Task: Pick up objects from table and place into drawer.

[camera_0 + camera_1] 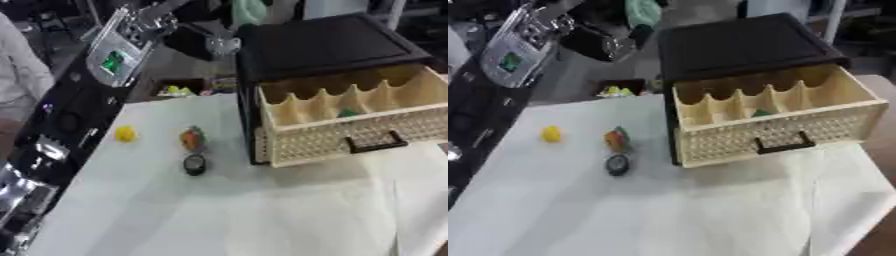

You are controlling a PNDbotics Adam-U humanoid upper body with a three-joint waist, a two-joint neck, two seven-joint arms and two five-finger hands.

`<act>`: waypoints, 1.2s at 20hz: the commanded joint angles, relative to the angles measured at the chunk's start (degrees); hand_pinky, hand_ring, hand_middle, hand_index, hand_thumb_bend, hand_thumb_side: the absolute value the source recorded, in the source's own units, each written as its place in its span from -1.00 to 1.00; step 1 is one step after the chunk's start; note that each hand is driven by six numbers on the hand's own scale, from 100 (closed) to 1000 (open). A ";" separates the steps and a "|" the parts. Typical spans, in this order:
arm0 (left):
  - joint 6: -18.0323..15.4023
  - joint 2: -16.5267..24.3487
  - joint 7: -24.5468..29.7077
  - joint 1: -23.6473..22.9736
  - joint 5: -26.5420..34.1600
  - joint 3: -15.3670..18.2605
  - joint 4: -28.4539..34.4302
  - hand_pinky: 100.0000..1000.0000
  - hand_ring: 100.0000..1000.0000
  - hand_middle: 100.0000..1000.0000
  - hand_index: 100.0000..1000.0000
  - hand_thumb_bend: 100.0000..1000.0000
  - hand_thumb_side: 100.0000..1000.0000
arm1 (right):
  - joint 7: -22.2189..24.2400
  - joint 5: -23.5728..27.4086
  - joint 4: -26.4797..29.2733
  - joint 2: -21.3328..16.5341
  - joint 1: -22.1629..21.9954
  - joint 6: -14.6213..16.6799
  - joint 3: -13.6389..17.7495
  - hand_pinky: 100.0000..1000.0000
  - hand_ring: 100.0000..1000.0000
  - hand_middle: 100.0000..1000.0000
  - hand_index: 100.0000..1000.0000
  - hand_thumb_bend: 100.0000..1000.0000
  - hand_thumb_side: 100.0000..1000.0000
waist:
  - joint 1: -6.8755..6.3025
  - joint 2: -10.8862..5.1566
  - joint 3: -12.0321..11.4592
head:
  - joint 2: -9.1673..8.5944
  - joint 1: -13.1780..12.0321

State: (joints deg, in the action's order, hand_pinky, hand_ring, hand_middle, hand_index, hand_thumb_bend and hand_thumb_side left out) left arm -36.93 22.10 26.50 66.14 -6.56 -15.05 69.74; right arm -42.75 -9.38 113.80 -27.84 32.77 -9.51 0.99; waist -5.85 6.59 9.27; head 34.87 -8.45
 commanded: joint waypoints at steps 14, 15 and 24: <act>-9.23 -2.25 0.88 0.52 -6.65 0.93 -7.55 -1.00 -0.54 -0.72 0.15 -1.00 -0.66 | 0.47 0.96 0.79 0.85 2.54 0.56 -0.36 -0.49 -0.19 -0.12 0.21 -1.00 -0.26 | -1.07 -0.03 2.19 | -1.60 -0.87; -9.57 -2.37 0.57 0.47 -7.31 1.06 -8.04 -1.00 -0.54 -0.72 0.15 -1.00 -0.66 | 0.47 1.00 0.79 0.88 2.58 0.60 -0.35 -0.49 -0.19 -0.12 0.21 -1.00 -0.27 | -1.19 0.03 2.32 | -1.70 -0.91; -11.70 -3.66 -1.68 1.09 -9.06 0.75 -9.20 -1.00 -0.53 -0.72 0.15 -1.00 -0.66 | 0.53 1.40 0.79 1.66 2.63 0.52 -0.32 -0.48 -0.20 -0.12 0.21 -1.00 -0.30 | -1.79 0.16 2.69 | -1.89 -1.38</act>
State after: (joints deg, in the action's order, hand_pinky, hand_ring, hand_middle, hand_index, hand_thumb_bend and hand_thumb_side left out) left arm -43.27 17.80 20.17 65.62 -15.52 -14.65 60.18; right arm -42.37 -8.37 113.80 -25.74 34.31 -9.09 0.44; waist -8.08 7.46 11.99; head 33.61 -9.56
